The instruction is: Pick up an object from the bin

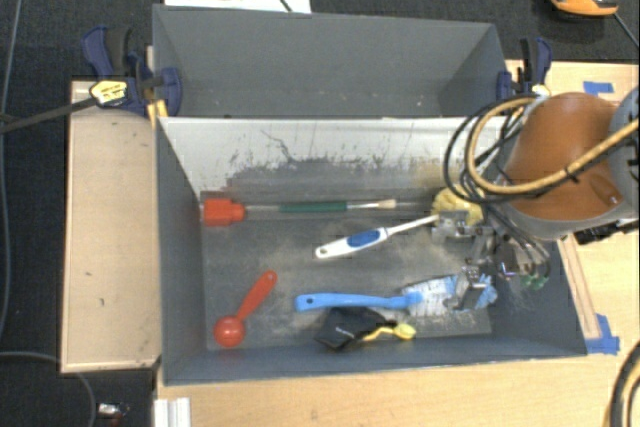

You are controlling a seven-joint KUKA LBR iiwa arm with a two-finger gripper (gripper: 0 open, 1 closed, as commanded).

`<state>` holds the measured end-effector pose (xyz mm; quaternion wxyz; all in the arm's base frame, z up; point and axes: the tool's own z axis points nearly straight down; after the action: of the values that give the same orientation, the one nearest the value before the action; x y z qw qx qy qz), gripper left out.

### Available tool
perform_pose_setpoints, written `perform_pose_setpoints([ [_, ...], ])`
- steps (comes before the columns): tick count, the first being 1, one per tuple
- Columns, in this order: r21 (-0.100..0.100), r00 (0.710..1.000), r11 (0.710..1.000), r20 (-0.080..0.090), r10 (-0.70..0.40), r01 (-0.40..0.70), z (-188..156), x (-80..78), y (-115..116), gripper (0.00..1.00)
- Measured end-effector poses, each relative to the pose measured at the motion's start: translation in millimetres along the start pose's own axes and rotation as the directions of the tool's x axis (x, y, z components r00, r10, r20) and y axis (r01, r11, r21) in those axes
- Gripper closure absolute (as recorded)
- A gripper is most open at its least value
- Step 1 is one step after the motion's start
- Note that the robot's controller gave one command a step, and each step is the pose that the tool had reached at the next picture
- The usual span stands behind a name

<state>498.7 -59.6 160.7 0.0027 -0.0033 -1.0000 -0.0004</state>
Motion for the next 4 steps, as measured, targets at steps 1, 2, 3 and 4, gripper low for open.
perform_pose_setpoints([
  [1, 0.001, 1.0, 1.0, 0.008, -0.004, 0.004, -4, -1.9, 0, 0.0],
  [2, 0.001, 1.0, 1.0, 0.005, -0.014, 0.014, 91, 10.9, -24, 0.0],
  [3, 0.004, 0.999, 1.0, 0.026, -0.024, 0.024, 61, 12.3, -19, 0.0],
  [4, 0.001, 1.0, 1.0, 0.008, -0.02, 0.02, 85, 11.4, -22, 0.0],
])
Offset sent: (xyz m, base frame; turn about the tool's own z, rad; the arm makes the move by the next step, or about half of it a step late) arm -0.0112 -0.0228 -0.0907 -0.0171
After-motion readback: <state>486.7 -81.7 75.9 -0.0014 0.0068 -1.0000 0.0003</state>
